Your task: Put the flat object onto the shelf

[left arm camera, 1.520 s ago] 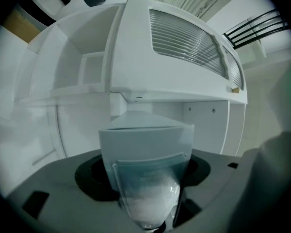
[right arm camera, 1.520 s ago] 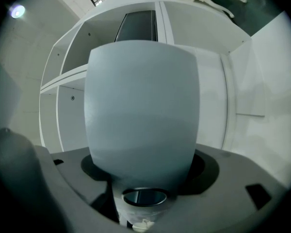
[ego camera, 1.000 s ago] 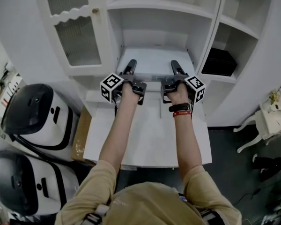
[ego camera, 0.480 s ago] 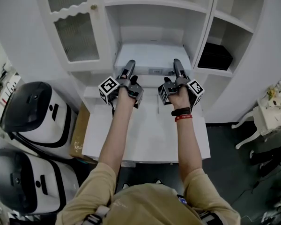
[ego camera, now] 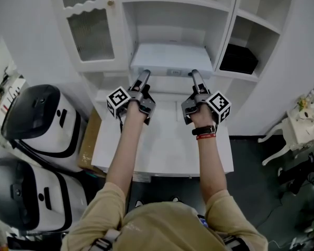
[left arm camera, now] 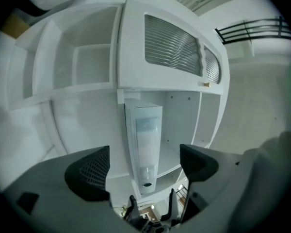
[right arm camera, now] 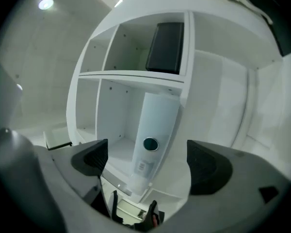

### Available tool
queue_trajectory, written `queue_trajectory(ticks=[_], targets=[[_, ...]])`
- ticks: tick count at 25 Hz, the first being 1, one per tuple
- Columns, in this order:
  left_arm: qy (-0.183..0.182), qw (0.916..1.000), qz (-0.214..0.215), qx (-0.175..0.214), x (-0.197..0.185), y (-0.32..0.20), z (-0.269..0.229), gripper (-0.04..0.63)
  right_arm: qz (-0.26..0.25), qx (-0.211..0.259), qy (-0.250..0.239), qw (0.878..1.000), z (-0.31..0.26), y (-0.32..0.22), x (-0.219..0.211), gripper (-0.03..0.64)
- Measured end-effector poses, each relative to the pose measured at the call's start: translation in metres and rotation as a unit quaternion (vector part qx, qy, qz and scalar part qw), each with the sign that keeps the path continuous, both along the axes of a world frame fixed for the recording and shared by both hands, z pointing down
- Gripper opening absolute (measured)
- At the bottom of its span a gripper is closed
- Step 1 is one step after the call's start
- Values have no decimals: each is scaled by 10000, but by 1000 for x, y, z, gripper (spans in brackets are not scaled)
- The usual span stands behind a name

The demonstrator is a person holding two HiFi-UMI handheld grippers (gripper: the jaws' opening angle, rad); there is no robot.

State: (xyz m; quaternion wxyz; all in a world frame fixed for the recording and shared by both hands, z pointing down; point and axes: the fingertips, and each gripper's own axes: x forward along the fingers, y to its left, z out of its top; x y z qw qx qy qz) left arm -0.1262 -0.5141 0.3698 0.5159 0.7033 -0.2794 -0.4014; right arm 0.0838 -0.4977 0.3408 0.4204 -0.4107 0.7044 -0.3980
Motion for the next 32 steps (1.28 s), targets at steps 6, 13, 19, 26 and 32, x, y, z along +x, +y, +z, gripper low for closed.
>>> queue_trajectory(ticks=[6, 13, 19, 26, 32], targets=[[-1501, 9856, -267, 729, -2, 22, -14, 465, 322, 246, 1338, 9902, -6, 21, 2, 523], [-2719, 9532, -589, 1186, -3, 29, -23, 462, 819, 546, 3027, 9480, -13, 27, 2, 523], [-3972, 8998, -1045, 1472, -9, 30, -24, 454, 1136, 655, 4185, 8987, -16, 28, 0, 522], [-5255, 8157, -1591, 1822, -7, 32, -35, 400, 1315, 619, 4693, 8710, -16, 27, -1, 511], [-5568, 7905, -1692, 1910, -5, 25, -42, 367, 1381, 623, 4828, 8625, -18, 21, -5, 481]])
